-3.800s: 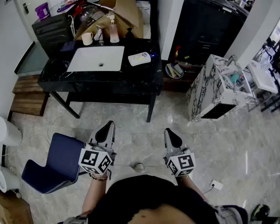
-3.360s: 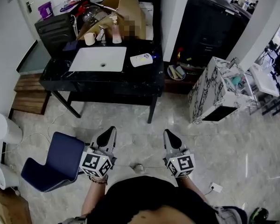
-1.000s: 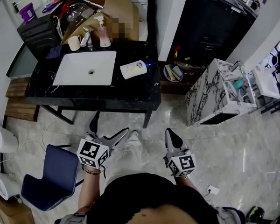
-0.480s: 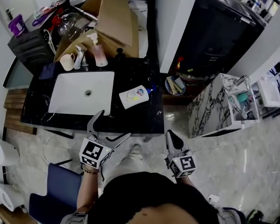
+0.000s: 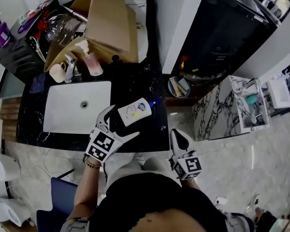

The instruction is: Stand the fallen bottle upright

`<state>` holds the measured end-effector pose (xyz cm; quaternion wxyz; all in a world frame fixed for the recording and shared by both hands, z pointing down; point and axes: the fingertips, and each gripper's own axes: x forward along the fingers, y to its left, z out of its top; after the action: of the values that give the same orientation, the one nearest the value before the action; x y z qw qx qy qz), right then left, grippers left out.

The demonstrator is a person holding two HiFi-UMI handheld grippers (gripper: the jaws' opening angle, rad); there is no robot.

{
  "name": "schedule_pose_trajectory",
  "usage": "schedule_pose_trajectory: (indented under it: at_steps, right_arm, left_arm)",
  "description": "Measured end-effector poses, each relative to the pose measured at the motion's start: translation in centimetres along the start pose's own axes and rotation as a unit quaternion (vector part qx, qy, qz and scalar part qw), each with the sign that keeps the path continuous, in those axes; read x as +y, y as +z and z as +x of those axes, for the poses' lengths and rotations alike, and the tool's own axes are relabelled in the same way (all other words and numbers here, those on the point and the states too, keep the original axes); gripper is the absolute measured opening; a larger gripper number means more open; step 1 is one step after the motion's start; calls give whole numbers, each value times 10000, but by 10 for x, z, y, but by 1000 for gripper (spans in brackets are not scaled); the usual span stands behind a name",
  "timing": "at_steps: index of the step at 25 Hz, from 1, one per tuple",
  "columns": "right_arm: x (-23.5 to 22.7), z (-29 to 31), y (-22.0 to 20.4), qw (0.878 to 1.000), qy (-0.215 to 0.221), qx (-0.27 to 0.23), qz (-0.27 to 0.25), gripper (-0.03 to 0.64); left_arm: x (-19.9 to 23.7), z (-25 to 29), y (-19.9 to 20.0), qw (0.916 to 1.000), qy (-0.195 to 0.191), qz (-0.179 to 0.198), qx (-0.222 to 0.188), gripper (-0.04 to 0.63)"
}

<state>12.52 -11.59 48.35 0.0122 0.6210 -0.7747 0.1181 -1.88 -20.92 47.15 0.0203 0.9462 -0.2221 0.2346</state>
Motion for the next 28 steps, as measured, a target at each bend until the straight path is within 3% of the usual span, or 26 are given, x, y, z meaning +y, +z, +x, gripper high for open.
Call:
schedule_pose_trajectory:
  at_steps: [6, 12, 14, 17, 20, 23, 26, 28]
  right_arm:
    - [-26, 8, 3, 9997, -212, 112, 101, 5]
    - [-54, 21, 14, 9997, -174, 154, 38, 5]
    - [-62, 24, 21, 9999, -119, 97, -34, 5]
    - [-74, 28, 31, 9999, -136, 17, -38, 5]
    - [-83, 26, 35, 9998, -204, 20, 20, 5]
    - [-87, 24, 30, 9998, -167, 33, 73, 5]
    - [-91, 21, 26, 9996, -228, 113, 139, 5]
    - [-94, 20, 28, 9995, -272, 94, 136, 5]
  left_arm:
    - [9, 47, -6, 9961, -394, 111, 777, 546]
    - [9, 87, -21, 9793, -728, 486, 1826, 546]
    - [8, 98, -27, 9701, -777, 638, 2209, 546]
    - [11, 110, -46, 9491, -806, 941, 2896, 546]
    - [11, 124, -55, 9338, -883, 1132, 3277, 546]
    - [9, 136, -64, 9243, -1073, 988, 3526, 546]
    - [6, 135, -87, 9042, -1347, 626, 4004, 546]
    - [12, 142, -91, 9039, -1335, 693, 4004, 545]
